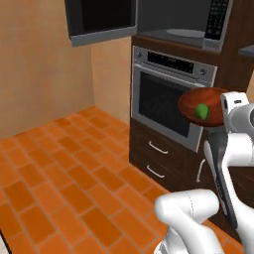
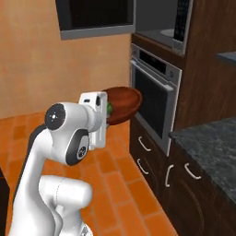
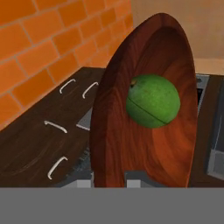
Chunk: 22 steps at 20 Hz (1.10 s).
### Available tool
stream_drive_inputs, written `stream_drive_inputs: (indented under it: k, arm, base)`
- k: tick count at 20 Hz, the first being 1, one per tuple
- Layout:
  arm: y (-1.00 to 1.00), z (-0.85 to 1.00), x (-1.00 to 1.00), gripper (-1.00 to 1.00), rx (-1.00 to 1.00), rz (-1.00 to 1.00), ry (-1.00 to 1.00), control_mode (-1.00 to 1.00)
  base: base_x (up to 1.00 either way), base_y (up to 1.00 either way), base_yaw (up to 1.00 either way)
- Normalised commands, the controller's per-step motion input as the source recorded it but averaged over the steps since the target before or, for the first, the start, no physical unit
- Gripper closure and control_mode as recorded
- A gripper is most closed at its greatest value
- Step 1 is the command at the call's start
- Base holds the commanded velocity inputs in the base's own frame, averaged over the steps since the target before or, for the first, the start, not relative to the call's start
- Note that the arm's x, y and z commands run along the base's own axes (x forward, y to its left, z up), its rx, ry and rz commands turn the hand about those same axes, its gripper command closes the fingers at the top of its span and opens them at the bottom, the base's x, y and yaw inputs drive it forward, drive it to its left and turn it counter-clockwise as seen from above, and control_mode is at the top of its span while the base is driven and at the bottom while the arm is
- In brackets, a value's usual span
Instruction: Pick the avocado from the sink and place it in the bowl. Then pick the bowl and place it in the microwave. Then close the microwave door and press the start button.
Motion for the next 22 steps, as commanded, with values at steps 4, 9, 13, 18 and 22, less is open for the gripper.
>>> stream_drive_inputs:
  k: [4, 9, 13, 18, 22]
  arm:
    - [0.0, 0.0, 0.0, 1.0, 0.0, 0.0, 0.0, 1.0]
    - [0.0, 0.0, 0.0, 1.0, 0.0, 0.0, 0.0, 1.0]
    - [0.0, 0.0, 0.0, 1.0, 0.0, 0.0, 0.0, 1.0]
    - [0.0, 0.0, 0.0, 1.0, 0.0, 0.0, 0.0, 1.0]
    - [0.0, 0.0, 0.0, 1.0, 0.0, 0.0, 0.0, 1.0]
  base:
    - [0.76, 0.91, -0.5]
    - [0.98, 0.89, -0.41]
    - [0.8, 0.82, -0.38]
    - [0.81, 0.4, -0.29]
    - [0.88, 0.02, -0.14]
